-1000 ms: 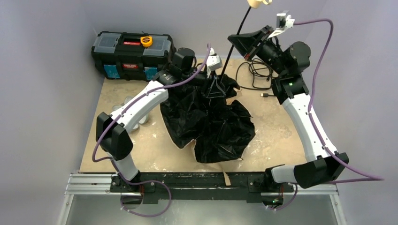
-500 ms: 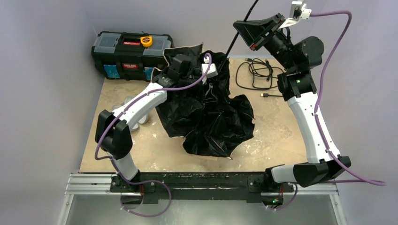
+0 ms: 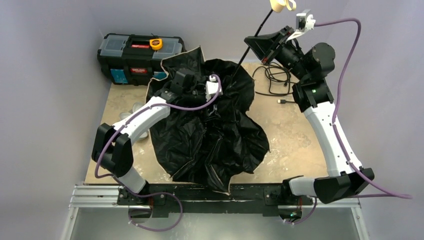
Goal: Open the umbrella
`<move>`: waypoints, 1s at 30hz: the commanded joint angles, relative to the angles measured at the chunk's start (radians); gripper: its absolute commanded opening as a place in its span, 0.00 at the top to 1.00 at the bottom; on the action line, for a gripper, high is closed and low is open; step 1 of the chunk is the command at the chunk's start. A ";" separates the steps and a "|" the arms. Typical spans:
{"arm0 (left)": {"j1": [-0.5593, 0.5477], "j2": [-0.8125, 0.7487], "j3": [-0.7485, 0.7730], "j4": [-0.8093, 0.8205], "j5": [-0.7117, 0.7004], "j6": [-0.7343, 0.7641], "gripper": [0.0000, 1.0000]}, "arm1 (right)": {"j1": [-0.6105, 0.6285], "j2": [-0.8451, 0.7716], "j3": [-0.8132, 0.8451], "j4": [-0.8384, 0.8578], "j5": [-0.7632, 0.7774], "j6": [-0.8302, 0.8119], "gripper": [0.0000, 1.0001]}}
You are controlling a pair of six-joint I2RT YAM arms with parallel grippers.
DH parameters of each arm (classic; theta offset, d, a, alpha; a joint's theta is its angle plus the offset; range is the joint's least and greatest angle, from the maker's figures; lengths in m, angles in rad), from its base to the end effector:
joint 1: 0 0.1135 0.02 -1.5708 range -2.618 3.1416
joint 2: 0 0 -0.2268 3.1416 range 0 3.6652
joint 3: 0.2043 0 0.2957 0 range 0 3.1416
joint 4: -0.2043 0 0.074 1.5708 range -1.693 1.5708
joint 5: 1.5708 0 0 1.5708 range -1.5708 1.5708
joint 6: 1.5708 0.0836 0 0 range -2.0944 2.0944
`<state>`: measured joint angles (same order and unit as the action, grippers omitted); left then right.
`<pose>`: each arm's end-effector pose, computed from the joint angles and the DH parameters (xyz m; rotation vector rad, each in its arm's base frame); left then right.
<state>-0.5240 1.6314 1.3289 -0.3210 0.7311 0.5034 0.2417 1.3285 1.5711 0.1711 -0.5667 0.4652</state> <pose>0.3518 -0.2678 0.2313 1.3779 1.6115 -0.8073 0.3432 0.1308 0.5196 -0.3875 1.2197 0.9388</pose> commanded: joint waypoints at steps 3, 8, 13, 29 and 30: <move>-0.002 -0.039 -0.040 0.175 -0.008 -0.126 0.00 | -0.010 -0.098 -0.023 0.077 0.027 -0.165 1.00; -0.057 -0.034 0.105 0.263 0.036 -0.335 0.00 | -0.001 -0.103 -0.082 0.051 -0.004 -0.170 1.00; -0.065 -0.025 0.120 0.139 0.020 -0.210 0.00 | 0.011 -0.087 -0.082 0.071 0.001 -0.143 1.00; 0.066 0.018 -0.044 -0.082 -0.216 -0.030 0.00 | 0.001 -0.097 0.064 -0.080 0.032 -0.210 1.00; 0.072 0.017 -0.063 -0.094 -0.225 -0.004 0.00 | -0.002 -0.099 0.072 -0.085 0.036 -0.209 1.00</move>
<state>-0.5129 1.6447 1.3090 -0.3153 0.5713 0.4202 0.2481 1.2694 1.5482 0.0589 -0.5674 0.2867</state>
